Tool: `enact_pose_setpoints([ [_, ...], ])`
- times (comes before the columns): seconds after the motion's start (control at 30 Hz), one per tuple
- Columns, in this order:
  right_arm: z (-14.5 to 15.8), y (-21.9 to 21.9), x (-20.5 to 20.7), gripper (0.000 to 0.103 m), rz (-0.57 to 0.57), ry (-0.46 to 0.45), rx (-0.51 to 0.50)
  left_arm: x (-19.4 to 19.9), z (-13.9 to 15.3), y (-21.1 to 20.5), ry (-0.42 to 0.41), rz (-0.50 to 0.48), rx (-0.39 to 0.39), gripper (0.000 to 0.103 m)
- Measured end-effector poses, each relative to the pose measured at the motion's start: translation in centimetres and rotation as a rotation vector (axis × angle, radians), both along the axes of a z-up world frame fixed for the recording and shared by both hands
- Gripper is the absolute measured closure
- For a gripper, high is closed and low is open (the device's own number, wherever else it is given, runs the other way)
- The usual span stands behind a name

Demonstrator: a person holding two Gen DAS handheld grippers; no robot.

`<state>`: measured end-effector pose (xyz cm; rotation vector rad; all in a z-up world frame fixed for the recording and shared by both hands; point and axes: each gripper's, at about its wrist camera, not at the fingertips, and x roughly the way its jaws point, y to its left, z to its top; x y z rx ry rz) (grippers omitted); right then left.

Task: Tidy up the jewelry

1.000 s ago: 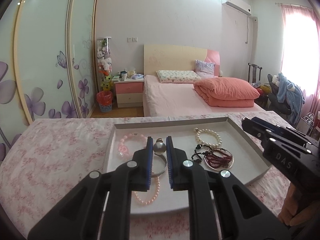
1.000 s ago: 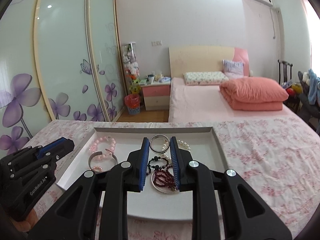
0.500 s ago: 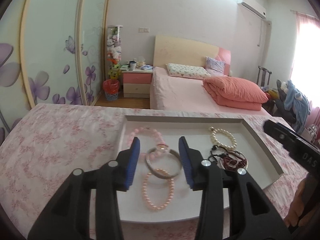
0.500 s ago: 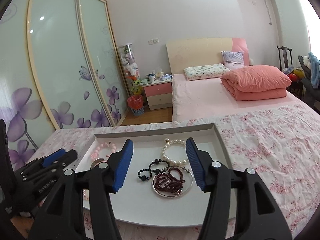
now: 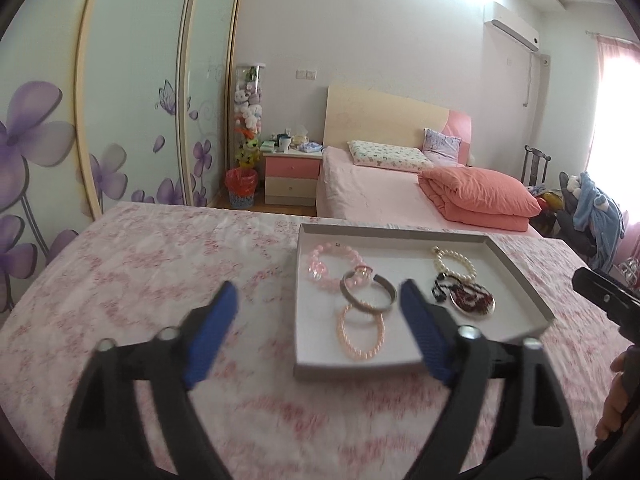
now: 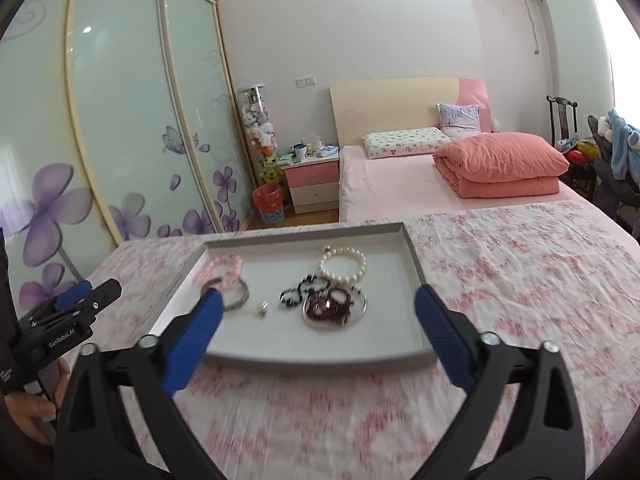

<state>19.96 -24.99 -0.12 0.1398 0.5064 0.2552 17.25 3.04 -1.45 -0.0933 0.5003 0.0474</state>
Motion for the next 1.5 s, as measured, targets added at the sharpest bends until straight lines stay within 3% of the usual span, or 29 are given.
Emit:
enact_pose_setpoints([
  [0.1,0.1,0.0,-2.4,0.002,0.001,-0.021,-0.02,-2.2,0.3,-0.5,-0.029,-0.006,0.031,0.004],
  [0.63,-0.6,0.5,-9.3,0.002,0.015,-0.098,-0.074,-9.8,0.4,-3.4,-0.118,-0.059,0.084,0.004],
  [1.5,-1.4,0.4,-9.2,0.002,0.02,-0.063,-0.049,-10.0,-0.4,-3.0,-0.096,-0.054,0.057,0.004],
])
